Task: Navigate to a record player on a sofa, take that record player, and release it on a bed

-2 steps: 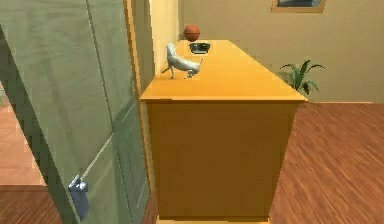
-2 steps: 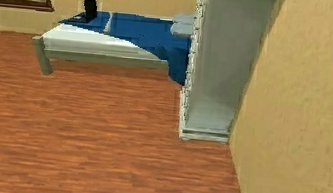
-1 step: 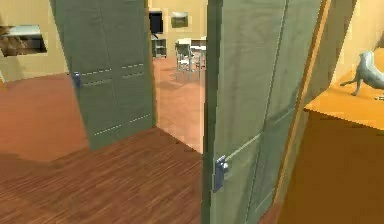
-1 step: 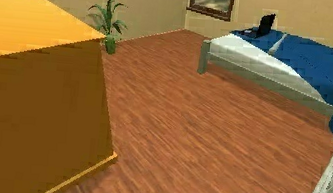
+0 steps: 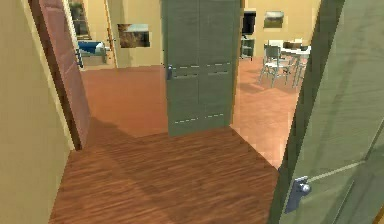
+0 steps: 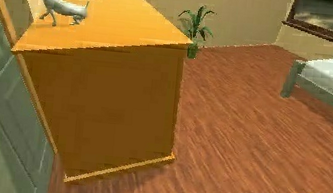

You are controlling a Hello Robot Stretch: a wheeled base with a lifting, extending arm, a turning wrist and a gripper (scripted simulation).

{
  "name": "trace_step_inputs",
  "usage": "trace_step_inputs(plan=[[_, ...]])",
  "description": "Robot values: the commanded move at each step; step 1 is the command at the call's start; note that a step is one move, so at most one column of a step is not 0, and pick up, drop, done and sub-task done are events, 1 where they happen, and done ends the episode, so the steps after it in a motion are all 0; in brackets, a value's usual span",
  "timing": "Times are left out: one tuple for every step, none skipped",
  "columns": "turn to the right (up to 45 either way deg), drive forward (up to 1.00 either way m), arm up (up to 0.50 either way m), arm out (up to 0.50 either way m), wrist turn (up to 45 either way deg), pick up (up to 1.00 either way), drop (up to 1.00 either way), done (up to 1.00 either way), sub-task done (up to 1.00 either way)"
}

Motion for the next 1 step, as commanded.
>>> trace_step_inputs(plan=[[0.0,0.9,0.0,0.0,0.0,0.0,0.0,0.0,0.0]])
